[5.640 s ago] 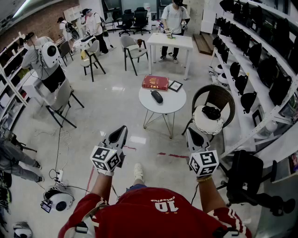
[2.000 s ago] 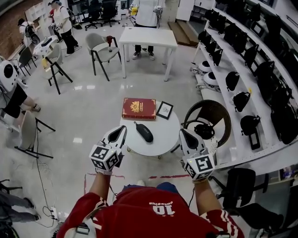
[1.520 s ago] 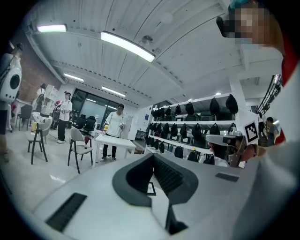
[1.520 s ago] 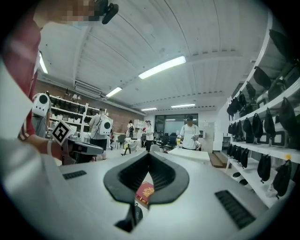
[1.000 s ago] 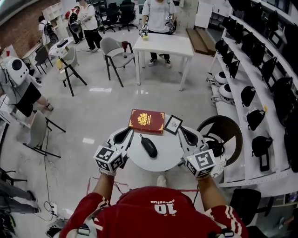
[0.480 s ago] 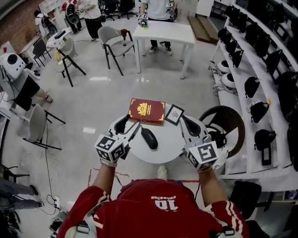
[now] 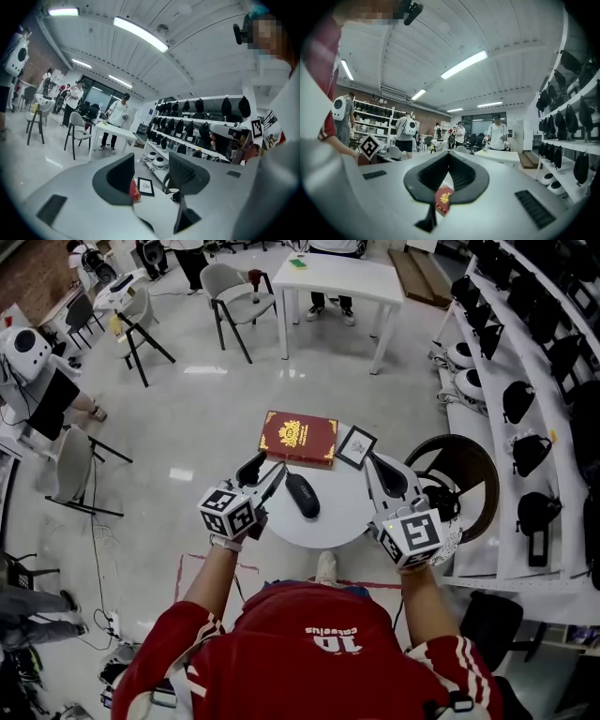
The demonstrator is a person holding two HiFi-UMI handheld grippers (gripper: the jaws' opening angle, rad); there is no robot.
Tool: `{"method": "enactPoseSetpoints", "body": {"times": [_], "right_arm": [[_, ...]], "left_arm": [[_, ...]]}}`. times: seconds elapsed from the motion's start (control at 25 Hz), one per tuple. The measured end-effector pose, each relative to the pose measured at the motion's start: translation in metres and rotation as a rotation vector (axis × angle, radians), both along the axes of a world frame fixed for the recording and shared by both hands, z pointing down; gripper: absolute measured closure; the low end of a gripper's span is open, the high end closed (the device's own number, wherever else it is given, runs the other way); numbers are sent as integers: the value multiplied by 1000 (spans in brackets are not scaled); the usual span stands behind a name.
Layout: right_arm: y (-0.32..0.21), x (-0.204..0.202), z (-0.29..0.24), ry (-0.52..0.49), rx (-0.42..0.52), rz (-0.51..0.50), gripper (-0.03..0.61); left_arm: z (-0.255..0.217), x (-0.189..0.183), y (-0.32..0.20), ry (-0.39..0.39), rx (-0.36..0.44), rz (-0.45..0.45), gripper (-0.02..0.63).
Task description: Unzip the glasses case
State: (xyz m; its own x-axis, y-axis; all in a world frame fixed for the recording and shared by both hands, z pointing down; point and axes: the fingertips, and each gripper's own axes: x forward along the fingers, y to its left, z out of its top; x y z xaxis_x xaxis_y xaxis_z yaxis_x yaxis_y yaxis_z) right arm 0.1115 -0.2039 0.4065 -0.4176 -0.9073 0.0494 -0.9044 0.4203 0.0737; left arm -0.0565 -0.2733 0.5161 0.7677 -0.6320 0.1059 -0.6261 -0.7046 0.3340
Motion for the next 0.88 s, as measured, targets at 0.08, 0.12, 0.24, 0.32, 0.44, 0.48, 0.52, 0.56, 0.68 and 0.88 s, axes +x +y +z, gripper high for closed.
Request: {"method": "enactPoseSetpoints", "body": {"times": [0.08, 0.12, 0.24, 0.32, 0.44, 0.48, 0.52, 0.56, 0.68, 0.88], "right_arm": [[-3, 1, 3, -7, -5, 1, 569], [-5, 3, 4, -9, -7, 3, 569], [-11, 8, 9, -22, -19, 8, 569], [-15, 11, 13, -32, -29, 6, 569], [-19, 12, 20, -30, -44, -8, 569], [-21, 13, 23, -27, -50, -12, 569], [-24, 14, 26, -24, -57, -16, 569], [-26, 15, 30, -23, -64, -21, 569], [-32, 17, 37, -18, -78, -39, 569], [-42, 25, 52, -11, -105, -65, 569]], "left_arm": [[9, 3, -2, -13, -15, 4, 393], [15, 5, -3, -19, -24, 6, 393], [39, 11, -8, -40, -61, 8, 393], [60, 14, -10, -45, -97, 2, 393], [97, 14, -13, -46, -172, -17, 387], [110, 14, -14, -51, -198, -23, 385], [123, 16, -15, -57, -224, -27, 380], [134, 18, -15, -63, -249, -30, 367], [164, 24, -16, -77, -306, -44, 357], [205, 32, -18, -110, -371, -76, 354]]}}
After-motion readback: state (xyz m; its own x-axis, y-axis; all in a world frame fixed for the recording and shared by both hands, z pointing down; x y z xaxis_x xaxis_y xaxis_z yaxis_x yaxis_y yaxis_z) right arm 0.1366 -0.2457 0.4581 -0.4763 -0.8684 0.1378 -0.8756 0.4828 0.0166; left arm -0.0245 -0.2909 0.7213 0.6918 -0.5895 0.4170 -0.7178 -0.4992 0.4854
